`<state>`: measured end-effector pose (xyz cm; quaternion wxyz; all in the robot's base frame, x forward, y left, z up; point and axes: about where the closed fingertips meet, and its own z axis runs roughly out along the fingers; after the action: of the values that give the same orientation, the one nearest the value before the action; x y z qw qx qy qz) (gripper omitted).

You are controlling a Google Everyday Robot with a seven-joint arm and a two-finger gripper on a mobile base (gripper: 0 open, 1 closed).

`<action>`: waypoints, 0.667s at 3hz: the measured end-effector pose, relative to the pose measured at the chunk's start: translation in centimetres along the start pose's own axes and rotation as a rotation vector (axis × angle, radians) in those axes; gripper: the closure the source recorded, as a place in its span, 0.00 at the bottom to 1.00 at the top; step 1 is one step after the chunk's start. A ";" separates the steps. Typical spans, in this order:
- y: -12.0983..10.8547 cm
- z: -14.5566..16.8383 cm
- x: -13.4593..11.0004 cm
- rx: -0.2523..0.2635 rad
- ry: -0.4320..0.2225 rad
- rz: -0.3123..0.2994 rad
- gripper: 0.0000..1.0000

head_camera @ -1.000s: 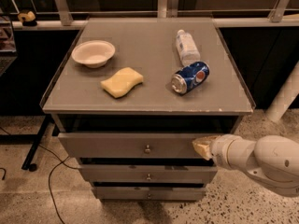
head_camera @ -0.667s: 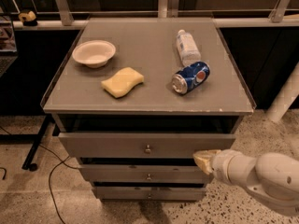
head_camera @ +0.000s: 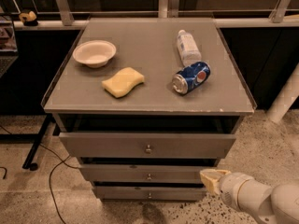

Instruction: Close top drawer

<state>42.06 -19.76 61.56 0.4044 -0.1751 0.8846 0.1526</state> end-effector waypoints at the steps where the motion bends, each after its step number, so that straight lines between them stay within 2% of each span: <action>1: 0.0 0.0 0.0 0.000 0.000 0.000 0.35; 2: 0.0 0.0 0.0 0.000 0.000 0.000 0.11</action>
Offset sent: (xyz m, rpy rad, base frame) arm -0.0001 -0.0003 -0.0001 -0.0003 0.0003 -0.0005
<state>42.05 -19.79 61.55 0.4043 -0.1749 0.8847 0.1524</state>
